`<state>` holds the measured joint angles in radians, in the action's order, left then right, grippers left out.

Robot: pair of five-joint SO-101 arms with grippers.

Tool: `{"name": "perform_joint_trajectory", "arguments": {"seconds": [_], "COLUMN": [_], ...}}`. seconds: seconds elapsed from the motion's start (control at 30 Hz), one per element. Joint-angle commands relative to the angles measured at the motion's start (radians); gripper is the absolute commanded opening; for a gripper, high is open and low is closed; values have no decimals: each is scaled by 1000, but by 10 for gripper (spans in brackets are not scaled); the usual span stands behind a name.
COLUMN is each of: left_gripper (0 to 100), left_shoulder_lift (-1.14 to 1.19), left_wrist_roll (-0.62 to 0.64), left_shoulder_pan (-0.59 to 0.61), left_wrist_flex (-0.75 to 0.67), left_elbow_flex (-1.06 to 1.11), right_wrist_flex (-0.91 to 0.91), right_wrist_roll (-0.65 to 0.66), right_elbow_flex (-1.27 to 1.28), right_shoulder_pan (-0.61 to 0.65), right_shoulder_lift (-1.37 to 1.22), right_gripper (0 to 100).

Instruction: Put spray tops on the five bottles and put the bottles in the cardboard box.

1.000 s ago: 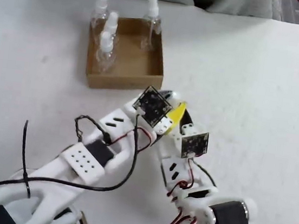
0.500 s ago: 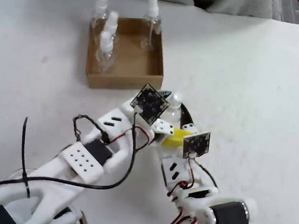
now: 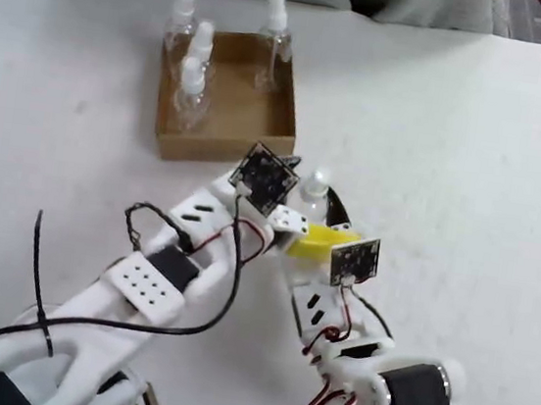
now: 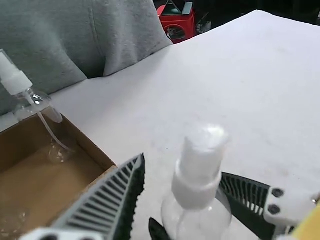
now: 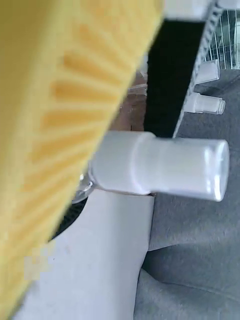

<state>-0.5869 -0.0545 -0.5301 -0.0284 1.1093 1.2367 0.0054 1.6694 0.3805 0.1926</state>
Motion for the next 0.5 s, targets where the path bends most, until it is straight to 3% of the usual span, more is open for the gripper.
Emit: {"name": "perform_joint_trajectory", "arguments": {"seconds": [0.0,0.37,0.47], "left_gripper": [494,495,495], "left_shoulder_lift": [-31,-51,-143], "left_wrist_roll": [-5,-11,-11], "left_shoulder_pan": [5,-15,-25], "left_wrist_flex": [49,63,155], "left_elbow_flex": [-75,-146,-144], "right_wrist_flex": [4,4,4], "right_wrist_roll": [0,0,0], "right_elbow_flex": [8,8,8], "right_shoulder_pan": [-5,-5,-15], "right_shoulder_lift": [4,4,4], "right_gripper": [15,15,15]}}
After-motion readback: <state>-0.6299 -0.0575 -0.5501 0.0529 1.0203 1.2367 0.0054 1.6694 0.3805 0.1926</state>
